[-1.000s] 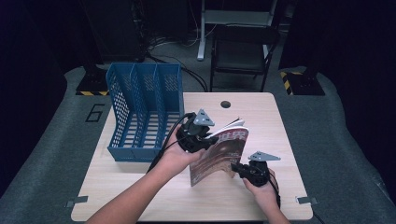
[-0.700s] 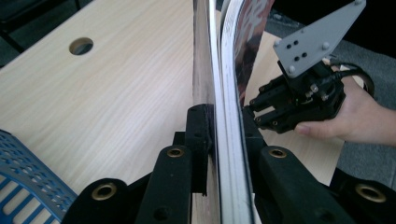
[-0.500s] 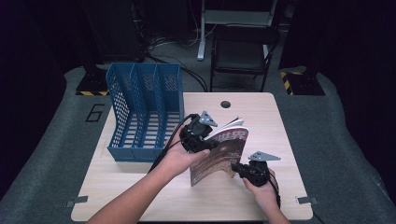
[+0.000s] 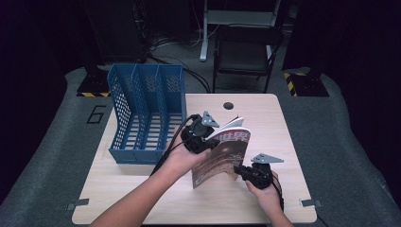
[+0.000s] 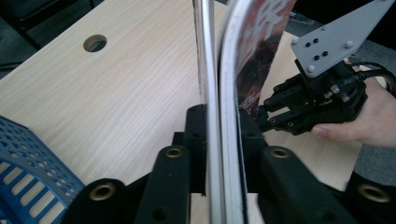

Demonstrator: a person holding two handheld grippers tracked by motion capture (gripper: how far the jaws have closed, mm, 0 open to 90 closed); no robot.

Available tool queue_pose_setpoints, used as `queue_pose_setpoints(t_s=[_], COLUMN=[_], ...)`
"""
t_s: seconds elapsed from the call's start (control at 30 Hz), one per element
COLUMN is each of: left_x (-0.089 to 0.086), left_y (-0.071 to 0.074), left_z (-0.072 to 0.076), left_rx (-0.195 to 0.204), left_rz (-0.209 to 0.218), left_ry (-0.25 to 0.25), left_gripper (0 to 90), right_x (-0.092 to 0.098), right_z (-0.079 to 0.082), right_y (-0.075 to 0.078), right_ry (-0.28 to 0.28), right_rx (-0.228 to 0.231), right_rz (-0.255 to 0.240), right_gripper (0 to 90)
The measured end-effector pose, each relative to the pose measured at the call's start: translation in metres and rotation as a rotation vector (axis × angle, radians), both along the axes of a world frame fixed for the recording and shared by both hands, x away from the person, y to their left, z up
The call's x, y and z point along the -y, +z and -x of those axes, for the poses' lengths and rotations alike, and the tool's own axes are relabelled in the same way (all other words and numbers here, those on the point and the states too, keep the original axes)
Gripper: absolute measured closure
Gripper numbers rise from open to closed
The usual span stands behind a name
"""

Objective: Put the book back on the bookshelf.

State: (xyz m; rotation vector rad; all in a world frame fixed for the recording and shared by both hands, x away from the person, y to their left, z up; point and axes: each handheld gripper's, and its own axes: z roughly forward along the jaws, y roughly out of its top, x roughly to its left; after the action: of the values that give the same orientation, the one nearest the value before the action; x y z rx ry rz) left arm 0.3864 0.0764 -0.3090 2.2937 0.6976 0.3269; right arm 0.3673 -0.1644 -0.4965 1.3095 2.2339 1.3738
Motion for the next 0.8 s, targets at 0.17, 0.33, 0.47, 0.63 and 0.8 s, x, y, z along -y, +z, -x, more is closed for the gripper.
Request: queue_pose_setpoints(t_s=[0.17,0.33,0.47,0.63,0.8], left_x=[0.001,0.0019,0.0029,0.0035,0.004], left_y=[0.0007,0.0009,0.0008,0.0009,0.0009], left_z=[0.0002,0.0006,0.0014,0.002,0.0019], left_rx=[-0.002,0.0,-0.004,0.007,0.007], left_rz=[-0.006,-0.012,-0.009,-0.015,-0.015], left_ry=[0.003,-0.003,-0.008,-0.014,-0.018], left_gripper=[83.3,83.7,83.7,83.8,83.9], right_x=[-0.0002,-0.0001,-0.0001,0.0,0.0001], right_z=[0.0001,0.0001,0.0001,0.0001,0.0001], right_y=[0.0,-0.0001,-0.0001,-0.0001,-0.0002], right_ry=[-0.001,0.0,-0.002,-0.003,-0.003], right_rx=[-0.001,0.001,-0.001,-0.001,-0.002], right_rz=[0.0,0.001,0.0,0.0,0.0], right_gripper=[80.3,80.3,80.3,80.2,80.2])
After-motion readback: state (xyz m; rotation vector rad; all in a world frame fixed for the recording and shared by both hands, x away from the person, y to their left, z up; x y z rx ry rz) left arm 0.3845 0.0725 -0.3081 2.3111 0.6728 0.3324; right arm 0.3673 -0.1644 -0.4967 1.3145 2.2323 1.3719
